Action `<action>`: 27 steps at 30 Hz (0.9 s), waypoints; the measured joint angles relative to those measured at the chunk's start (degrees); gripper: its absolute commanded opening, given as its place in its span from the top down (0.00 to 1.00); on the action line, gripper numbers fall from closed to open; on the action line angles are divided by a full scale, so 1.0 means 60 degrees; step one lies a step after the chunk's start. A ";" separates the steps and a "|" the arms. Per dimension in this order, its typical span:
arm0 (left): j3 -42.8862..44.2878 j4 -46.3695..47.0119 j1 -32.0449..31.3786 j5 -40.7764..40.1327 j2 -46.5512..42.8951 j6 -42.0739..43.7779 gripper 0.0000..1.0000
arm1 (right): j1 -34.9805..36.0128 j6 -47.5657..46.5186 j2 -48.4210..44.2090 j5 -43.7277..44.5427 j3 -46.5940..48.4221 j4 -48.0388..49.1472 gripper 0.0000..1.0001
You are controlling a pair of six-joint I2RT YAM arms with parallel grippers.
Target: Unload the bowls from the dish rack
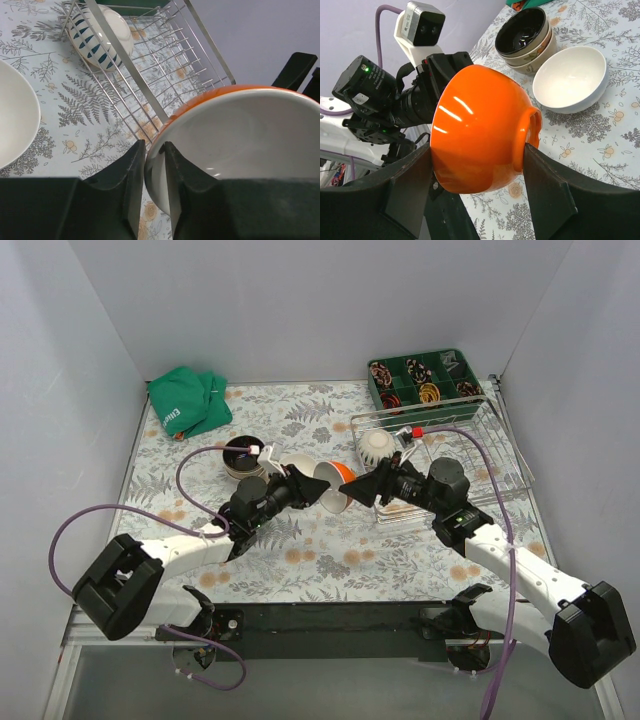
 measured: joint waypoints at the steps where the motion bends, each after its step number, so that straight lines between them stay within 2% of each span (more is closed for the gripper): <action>1: -0.0022 0.0029 -0.0026 0.0000 -0.0007 -0.0055 0.96 | 0.0000 0.0018 0.0018 -0.0007 -0.0029 0.0007 0.74; 3: -0.0069 0.0040 -0.0047 0.0022 -0.0040 -0.0102 1.00 | 0.0000 0.0098 0.0040 -0.0022 -0.0080 0.0062 0.60; 4: -0.0106 0.0062 -0.0029 0.0109 -0.0091 -0.0182 1.00 | -0.0066 0.0135 0.0040 0.0025 -0.0109 0.0135 0.46; 7: -0.0153 -0.0117 -0.0055 0.0036 -0.0455 -0.0138 1.00 | -0.0127 0.0178 0.0036 0.0106 -0.0168 0.0273 0.24; 10: -0.0157 -0.0557 -0.0084 -0.0164 -0.0845 0.0011 1.00 | -0.0098 0.0091 0.0025 0.0127 -0.0215 0.0423 0.15; 20: -0.0095 -0.3840 -0.0069 -0.1472 -0.1832 0.0590 1.00 | -0.0098 -0.1144 -0.0474 0.0703 -0.0466 -0.0040 0.10; 27: 0.0798 -0.6532 -0.0069 -0.1814 -0.2065 0.0772 1.00 | -0.0098 -0.2109 -0.0998 0.1603 -0.0466 -0.0878 0.10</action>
